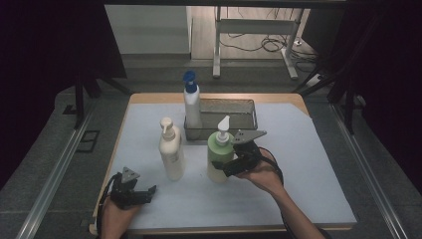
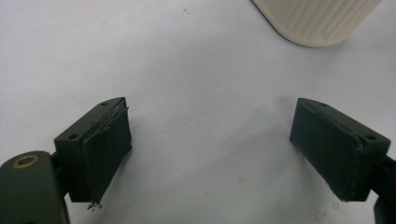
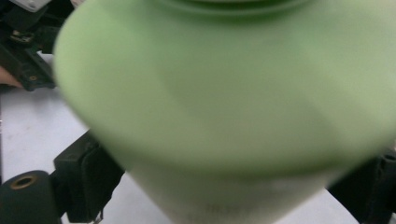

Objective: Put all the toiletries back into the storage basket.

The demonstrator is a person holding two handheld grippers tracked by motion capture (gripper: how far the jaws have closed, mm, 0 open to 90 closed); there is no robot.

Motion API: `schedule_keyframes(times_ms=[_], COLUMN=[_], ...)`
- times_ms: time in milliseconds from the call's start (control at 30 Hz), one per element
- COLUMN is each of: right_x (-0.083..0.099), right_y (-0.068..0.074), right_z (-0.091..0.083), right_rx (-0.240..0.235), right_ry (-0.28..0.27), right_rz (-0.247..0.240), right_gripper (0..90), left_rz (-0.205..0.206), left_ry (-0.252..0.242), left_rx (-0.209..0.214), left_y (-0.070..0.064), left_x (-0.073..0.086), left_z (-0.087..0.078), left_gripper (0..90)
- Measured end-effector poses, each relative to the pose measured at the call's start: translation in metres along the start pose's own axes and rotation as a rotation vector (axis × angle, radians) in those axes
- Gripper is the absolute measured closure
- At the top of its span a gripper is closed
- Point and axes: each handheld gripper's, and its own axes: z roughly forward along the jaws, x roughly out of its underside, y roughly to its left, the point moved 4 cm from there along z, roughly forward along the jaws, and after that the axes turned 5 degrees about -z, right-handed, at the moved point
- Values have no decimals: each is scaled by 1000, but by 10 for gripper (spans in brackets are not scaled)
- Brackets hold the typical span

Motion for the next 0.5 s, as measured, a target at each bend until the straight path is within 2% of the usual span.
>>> schedule_keyframes(times_ms=[200, 500], right_x=[-2, -4], right_y=[0, 4], right_z=[4, 3], right_rx=[12, 49], right_ry=[-15, 11], right_rz=[-11, -11], right_gripper=[103, 119], left_rz=[0, 0], left_ry=[0, 0], left_rx=[0, 0], left_y=[0, 0], left_x=[0, 0], left_z=[0, 0], left_gripper=[121, 121])
